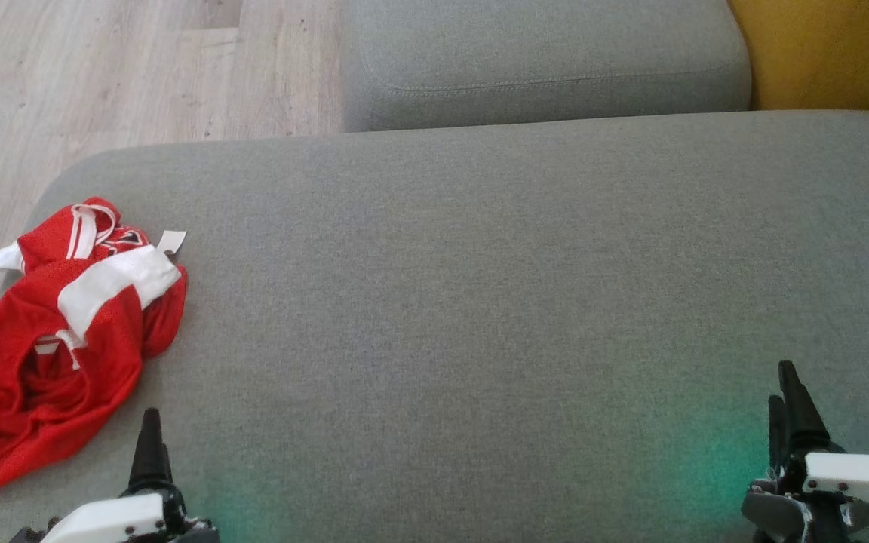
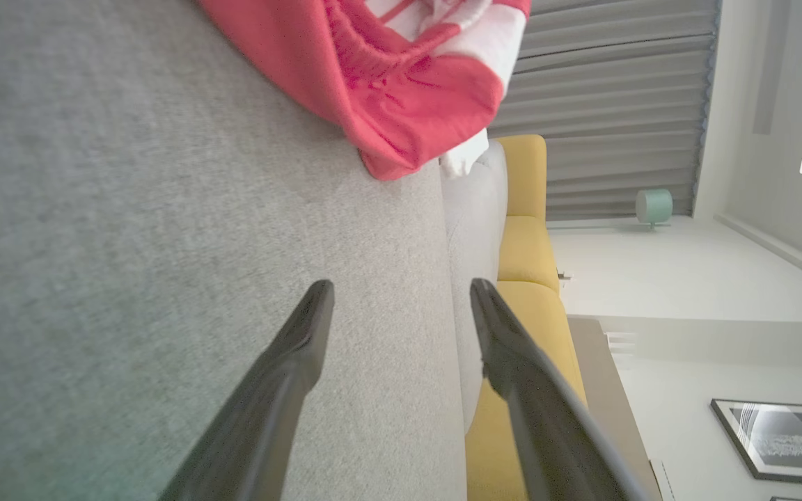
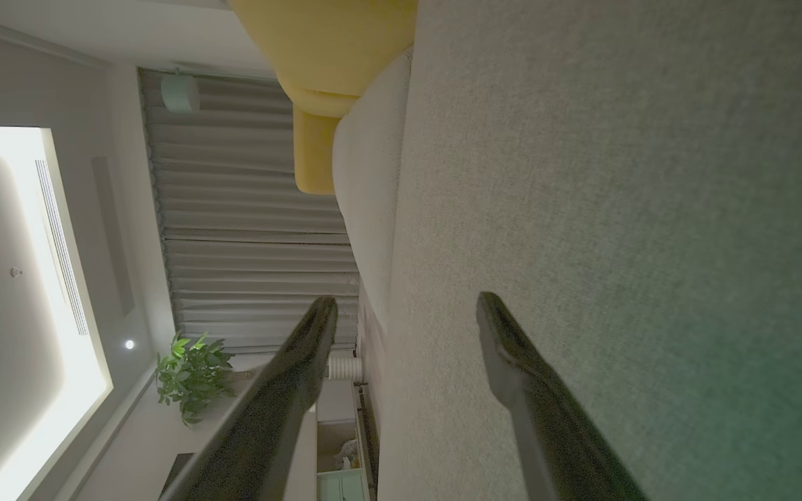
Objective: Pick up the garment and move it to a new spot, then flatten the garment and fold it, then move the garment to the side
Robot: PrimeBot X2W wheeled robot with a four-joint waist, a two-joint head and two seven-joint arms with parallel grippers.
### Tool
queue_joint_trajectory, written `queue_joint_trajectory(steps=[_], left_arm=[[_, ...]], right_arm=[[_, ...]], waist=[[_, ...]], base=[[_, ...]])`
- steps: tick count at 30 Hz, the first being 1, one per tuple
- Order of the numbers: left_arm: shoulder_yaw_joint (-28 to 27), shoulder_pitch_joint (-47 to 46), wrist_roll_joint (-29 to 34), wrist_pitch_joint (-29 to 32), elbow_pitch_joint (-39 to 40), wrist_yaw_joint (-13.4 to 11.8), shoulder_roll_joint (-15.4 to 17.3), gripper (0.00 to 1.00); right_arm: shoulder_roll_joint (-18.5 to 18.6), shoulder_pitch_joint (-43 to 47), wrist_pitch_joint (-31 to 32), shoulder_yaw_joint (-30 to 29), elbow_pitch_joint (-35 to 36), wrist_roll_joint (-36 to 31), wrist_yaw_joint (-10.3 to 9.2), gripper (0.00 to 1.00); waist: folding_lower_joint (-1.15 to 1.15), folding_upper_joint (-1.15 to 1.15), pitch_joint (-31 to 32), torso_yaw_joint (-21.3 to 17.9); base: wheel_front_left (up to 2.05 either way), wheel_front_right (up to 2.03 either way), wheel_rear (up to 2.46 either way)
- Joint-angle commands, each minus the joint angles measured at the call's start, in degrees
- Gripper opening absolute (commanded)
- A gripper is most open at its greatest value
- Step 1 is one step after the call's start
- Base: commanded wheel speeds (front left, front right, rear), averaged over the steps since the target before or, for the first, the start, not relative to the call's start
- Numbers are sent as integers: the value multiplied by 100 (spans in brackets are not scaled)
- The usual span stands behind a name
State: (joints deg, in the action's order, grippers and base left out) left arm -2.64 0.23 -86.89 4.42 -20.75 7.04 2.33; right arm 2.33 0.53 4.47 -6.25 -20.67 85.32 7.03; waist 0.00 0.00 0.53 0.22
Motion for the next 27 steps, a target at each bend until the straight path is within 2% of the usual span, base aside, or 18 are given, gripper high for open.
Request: queue_joint_trajectory(steps=[1, 13, 27], left_arm=[[17, -272, 126, -51, 216, -15, 20, 100], [242, -223, 1226, -255, 461, -136, 24, 100], [520, -173, 2272, -494, 580, -149, 28, 100]], right_arm=[[13, -224, -69, 27, 223, -145, 5, 100], [15, -136, -272, 243, 428, -1274, 10, 100], [21, -13, -509, 490, 434, -2110, 15, 100]], waist=[[0, 0, 7, 4], [0, 0, 106, 41], [0, 0, 262, 65]], base=[[0, 0, 0], [0, 0, 0], [0, 0, 0]])
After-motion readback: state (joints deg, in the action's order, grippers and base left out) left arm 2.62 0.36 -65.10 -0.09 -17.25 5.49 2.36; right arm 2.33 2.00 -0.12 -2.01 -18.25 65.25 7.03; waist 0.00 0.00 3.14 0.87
